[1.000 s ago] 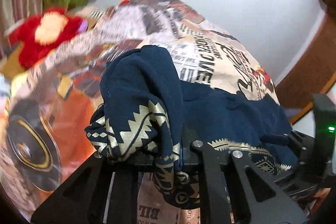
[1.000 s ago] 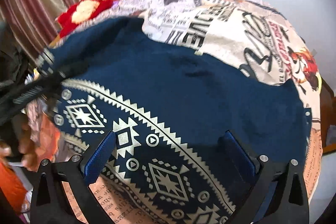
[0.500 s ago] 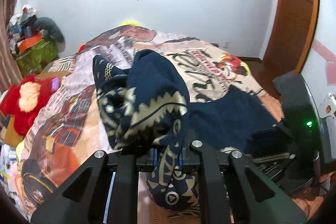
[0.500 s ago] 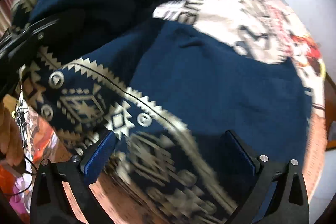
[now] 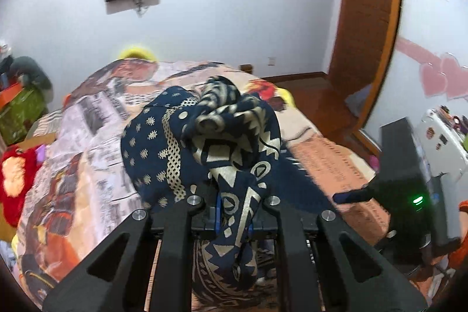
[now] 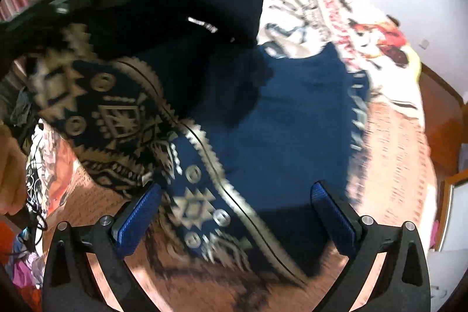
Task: Fold large clothes
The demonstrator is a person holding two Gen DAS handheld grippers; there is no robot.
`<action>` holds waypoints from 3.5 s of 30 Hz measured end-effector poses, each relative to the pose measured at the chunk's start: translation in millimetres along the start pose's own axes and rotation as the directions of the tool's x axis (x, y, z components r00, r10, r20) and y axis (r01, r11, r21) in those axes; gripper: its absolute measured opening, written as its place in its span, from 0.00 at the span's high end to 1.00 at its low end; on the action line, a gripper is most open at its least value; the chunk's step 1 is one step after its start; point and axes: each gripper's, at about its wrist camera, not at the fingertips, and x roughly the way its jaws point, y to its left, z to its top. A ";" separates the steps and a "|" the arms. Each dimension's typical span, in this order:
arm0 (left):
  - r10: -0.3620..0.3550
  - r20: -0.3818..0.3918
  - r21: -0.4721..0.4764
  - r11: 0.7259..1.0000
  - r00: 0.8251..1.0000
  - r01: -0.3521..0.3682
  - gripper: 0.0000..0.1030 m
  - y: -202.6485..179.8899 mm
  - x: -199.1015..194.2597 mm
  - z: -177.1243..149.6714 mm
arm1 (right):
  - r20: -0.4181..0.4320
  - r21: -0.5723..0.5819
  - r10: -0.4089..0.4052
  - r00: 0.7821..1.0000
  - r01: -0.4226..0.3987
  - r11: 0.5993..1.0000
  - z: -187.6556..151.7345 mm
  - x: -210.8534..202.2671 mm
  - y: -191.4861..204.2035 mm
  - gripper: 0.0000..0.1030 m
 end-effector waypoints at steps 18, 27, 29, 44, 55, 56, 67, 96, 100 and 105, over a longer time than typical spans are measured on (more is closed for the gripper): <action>-0.250 -0.285 0.066 0.958 0.925 0.280 0.90 -77.3 33.9 -56.8 | 0.146 0.300 -0.099 0.984 0.051 0.953 -58.1 -111.0 -98.5 0.01; -0.220 -0.300 0.066 0.966 0.928 0.250 0.89 -76.8 26.1 -60.7 | 0.218 0.280 0.043 0.975 -0.104 0.954 -16.2 -96.7 -68.6 0.01; -0.209 -0.299 0.076 0.967 0.931 0.242 0.88 -78.0 24.6 -61.0 | 0.189 0.294 0.074 0.979 -0.129 0.947 -7.3 -79.2 -65.9 0.01; -0.209 -0.249 0.002 0.976 0.946 0.216 0.44 -14.7 -51.6 -57.9 | -0.048 0.329 0.103 0.994 -0.081 0.941 -28.3 13.3 -76.7 0.01; -0.064 -0.284 -0.051 0.997 0.957 0.051 0.37 35.2 14.5 -44.3 | -0.014 0.283 0.057 0.998 -0.051 0.958 -24.4 -15.3 -70.5 0.01; -0.074 -0.294 -0.053 0.997 0.953 0.061 0.37 33.0 20.4 -48.5 | 0.003 0.271 0.049 0.999 -0.048 0.961 -21.5 -22.0 -68.7 0.01; -0.136 -0.288 -0.030 0.991 0.948 0.134 0.23 10.3 34.6 -65.2 | 0.103 0.267 0.042 0.994 -0.068 0.961 42.4 -14.4 -56.2 0.01; -0.461 -0.309 -0.548 0.801 0.832 0.241 0.15 121.5 88.5 -63.8 | -0.019 0.337 0.171 0.985 -0.155 0.929 27.9 40.4 -80.1 0.00; -0.513 -0.300 -0.576 0.769 0.804 0.276 0.10 121.1 103.2 -67.6 | -0.023 0.419 0.279 0.960 -0.244 0.874 22.8 59.4 -94.7 0.00; -0.625 -0.266 -0.683 0.660 0.734 0.314 0.06 123.9 128.7 -76.8 | -0.001 0.426 0.335 0.942 -0.303 0.852 25.3 68.9 -96.1 0.00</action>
